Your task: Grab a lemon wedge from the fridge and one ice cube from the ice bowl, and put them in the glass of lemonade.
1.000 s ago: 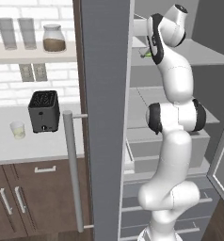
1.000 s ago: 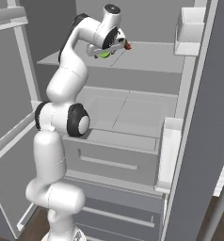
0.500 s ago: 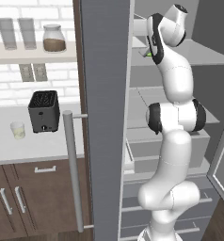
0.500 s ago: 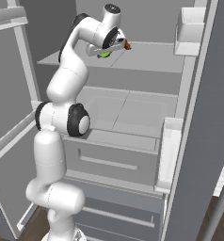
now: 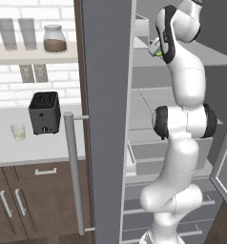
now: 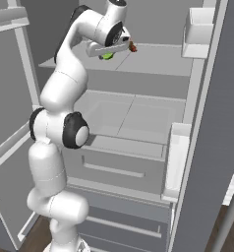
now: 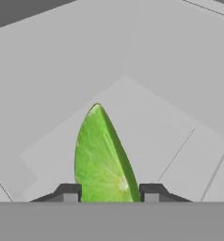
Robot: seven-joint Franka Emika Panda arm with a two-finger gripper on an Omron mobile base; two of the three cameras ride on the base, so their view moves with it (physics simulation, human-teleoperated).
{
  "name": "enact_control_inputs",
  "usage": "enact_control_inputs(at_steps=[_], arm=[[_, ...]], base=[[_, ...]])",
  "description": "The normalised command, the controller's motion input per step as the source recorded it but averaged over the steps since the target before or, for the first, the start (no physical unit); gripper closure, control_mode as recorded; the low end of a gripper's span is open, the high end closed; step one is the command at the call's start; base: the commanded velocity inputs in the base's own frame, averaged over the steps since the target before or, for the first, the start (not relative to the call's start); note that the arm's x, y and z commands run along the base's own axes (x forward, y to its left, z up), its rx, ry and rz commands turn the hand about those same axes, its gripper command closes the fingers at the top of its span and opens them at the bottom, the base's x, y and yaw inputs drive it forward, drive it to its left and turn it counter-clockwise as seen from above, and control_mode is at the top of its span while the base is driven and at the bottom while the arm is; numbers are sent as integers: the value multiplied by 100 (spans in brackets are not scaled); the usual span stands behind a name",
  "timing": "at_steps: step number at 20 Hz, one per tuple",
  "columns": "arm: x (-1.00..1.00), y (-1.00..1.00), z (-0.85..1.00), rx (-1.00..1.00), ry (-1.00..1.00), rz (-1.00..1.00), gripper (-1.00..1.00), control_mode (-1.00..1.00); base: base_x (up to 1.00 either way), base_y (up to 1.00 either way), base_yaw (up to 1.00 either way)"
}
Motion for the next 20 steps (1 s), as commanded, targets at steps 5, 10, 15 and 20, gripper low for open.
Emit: enact_control_inputs(at_steps=[5, 10, 15, 20], arm=[[-100, 0, -23, 0, -3, 0, 100, -100], [-100, 0, -81, 0, -3, 0, 100, -100], [-100, 0, -31, 0, 0, -3, 100, -100], [-97, 0, -37, 0, 2, -10, 100, -100]], base=[[0, 0, 0], [0, 0, 0], [0, 0, 0], [0, 0, 0]])
